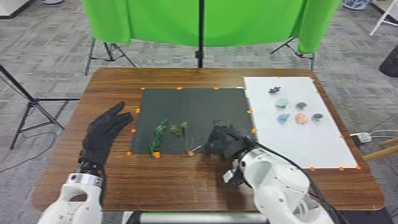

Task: Arrange flowers

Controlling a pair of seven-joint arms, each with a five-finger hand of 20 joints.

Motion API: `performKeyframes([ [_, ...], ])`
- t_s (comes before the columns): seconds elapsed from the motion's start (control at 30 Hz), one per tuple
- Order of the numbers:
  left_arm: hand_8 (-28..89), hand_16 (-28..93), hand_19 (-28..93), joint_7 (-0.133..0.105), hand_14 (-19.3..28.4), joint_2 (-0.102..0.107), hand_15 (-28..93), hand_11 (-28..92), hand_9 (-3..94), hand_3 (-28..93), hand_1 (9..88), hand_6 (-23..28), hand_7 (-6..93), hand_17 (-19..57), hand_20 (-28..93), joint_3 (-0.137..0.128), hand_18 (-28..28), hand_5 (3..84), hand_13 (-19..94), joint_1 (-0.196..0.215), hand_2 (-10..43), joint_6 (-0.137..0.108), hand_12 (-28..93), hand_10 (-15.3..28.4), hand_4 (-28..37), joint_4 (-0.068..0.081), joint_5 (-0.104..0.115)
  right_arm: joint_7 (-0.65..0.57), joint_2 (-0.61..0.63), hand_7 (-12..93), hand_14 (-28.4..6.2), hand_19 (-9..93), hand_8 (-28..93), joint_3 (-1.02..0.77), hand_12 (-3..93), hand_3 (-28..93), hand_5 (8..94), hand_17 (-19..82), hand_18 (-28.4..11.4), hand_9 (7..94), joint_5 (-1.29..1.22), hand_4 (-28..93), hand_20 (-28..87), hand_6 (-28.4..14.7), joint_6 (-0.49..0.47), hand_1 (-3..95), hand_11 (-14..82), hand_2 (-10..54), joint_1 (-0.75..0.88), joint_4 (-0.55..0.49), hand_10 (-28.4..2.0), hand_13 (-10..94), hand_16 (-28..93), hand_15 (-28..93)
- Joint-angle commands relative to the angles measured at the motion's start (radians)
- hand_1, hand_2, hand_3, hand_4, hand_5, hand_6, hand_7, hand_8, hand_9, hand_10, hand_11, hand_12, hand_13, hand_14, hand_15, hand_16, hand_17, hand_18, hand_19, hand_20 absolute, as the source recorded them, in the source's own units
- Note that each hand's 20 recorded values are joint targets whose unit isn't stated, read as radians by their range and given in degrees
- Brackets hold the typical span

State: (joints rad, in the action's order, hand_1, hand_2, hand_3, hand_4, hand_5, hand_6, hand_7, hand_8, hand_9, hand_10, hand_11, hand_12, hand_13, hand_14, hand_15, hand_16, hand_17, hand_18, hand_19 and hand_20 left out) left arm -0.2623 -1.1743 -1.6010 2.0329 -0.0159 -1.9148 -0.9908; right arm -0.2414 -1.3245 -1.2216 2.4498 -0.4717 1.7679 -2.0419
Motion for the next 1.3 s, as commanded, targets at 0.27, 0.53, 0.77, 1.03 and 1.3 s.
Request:
performKeyframes([
  [0.27,-5,5,8,0.009,16.5,-0.006,11,14,45.0,68,22.1,2.2,7.4,6.5,25,-0.003,13.3,44.2,36,0.011,-5.1,0.009,14,12.9,-19.5,0.005,0.006,-0.031,0.031,13,-4.5,93,-6,-0.033,26.3,71,76.9,67,-14.6,89.5,0.0,7,68,-0.6,-0.014,28.0,50.0,9.3,0.017,-0.008,-12.1,94,31,68],
  [0.53,-5,5,7,0.012,16.5,-0.003,11,14,45.1,67,22.2,2.3,7.4,6.5,25,-0.002,13.3,44.3,36,0.01,-5.0,0.01,14,12.8,-19.6,0.005,0.009,-0.043,0.035,13,-4.5,93,-8,-0.058,26.4,72,76.9,68,-14.8,89.3,-0.015,7,69,-0.8,-0.031,26.0,49.9,7.9,0.038,-0.026,-12.3,94,31,67],
  [0.77,-5,5,7,0.013,16.5,-0.004,11,14,45.1,67,22.3,2.3,7.3,6.5,25,-0.002,13.3,44.3,36,0.008,-5.0,0.01,14,12.8,-19.5,0.006,0.008,-0.089,0.025,13,-4.4,93,-8,-0.088,26.5,71,75.9,67,-14.6,88.1,-0.292,7,68,-1.3,-0.081,24.4,49.6,7.0,0.028,-0.075,-12.7,93,32,66],
  [1.03,-5,5,7,0.008,16.5,-0.004,11,14,45.1,67,22.4,2.3,7.4,6.5,25,0.001,13.3,44.3,36,0.004,-5.0,0.008,14,12.8,-19.5,0.007,0.007,-0.055,0.107,14,-5.0,93,-7,-0.143,27.8,65,73.7,60,-13.6,84.0,-0.181,-4,58,-1.1,0.251,32.0,33.4,-0.1,-0.069,-0.118,-13.6,89,33,58],
  [1.3,-5,5,8,0.002,16.5,-0.004,11,14,45.1,67,22.3,2.3,7.4,6.5,25,0.002,13.3,44.4,36,0.007,-5.0,0.001,14,12.9,-19.4,0.004,0.007,-0.097,0.21,13,-5.1,93,-7,-0.199,25.0,63,67.9,58,-12.8,74.5,0.102,-10,55,1.9,0.149,37.0,20.1,-6.9,-0.195,0.027,-14.7,85,33,58],
])
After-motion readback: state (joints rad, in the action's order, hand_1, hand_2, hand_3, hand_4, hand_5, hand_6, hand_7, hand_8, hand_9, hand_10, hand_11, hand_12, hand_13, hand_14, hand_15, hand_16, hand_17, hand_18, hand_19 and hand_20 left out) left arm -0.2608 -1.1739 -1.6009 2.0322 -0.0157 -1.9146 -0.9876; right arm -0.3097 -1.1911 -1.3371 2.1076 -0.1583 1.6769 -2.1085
